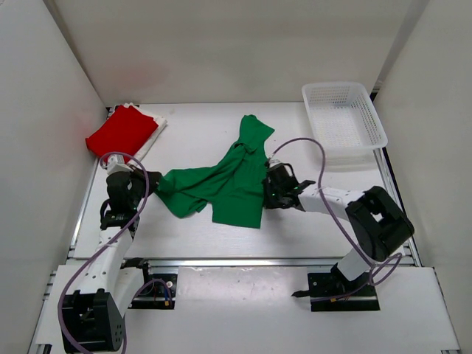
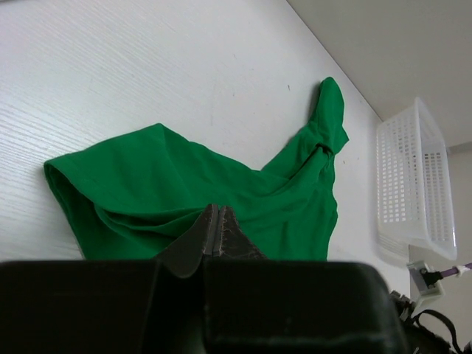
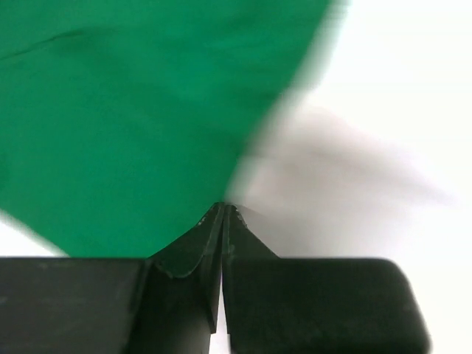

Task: Fold and stack the t-shirts
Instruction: Flatten out the tshirt

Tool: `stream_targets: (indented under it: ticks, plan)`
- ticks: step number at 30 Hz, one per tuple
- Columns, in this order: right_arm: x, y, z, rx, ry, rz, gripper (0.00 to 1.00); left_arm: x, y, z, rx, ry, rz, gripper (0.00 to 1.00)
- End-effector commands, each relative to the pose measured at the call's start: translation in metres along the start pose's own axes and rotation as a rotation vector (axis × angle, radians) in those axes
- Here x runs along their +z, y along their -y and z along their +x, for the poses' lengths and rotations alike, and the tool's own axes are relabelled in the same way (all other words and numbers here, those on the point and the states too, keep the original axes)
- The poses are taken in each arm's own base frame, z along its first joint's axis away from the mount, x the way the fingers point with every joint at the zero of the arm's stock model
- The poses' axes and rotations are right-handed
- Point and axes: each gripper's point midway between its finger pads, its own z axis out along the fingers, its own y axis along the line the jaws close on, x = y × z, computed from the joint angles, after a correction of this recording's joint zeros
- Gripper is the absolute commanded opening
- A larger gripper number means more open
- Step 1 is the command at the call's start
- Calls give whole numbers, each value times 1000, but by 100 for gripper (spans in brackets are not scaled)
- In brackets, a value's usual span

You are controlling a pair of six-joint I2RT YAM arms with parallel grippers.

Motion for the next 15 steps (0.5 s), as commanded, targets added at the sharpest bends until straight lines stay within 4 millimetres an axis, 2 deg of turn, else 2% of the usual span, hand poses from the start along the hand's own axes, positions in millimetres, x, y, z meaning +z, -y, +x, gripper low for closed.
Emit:
stream_targets:
  ticks: [1, 2, 4, 5, 7, 8, 9, 10, 11, 12, 15]
  plan:
    - [-17, 42, -24, 56, 95, 88, 0, -3, 10, -6, 7, 17, 33, 0]
    - [-19, 53, -25, 71, 98, 103, 0, -4, 11, -5, 0, 12, 43, 0]
    - [-26, 59, -34, 85, 126, 107, 0, -2, 8, 0, -14, 3, 48, 0]
    - [-29, 60, -37, 85, 134, 112, 8, -2, 12, 3, -23, -5, 70, 0]
    - [-43, 53, -38, 83, 148, 101, 30, -1, 7, 9, -51, -14, 66, 0]
    - [-45, 45, -31, 66, 128, 86, 32, -1, 10, 15, -57, -30, 83, 0]
    - [-52, 33, -31, 67, 144, 43, 37, 0, 4, 18, -70, -28, 68, 0]
    - [-55, 26, -22, 62, 136, 18, 41, 0, 2, 22, -70, -35, 66, 0]
    - [-60, 11, -15, 55, 132, -14, 43, 0, -5, 25, -74, -36, 35, 0]
    - [-58, -4, 1, 29, 110, -39, 44, 0, -11, 25, -64, -35, 9, 0]
    - [-54, -23, 32, 19, 56, -59, 45, -2, -11, 25, -24, -40, -17, 0]
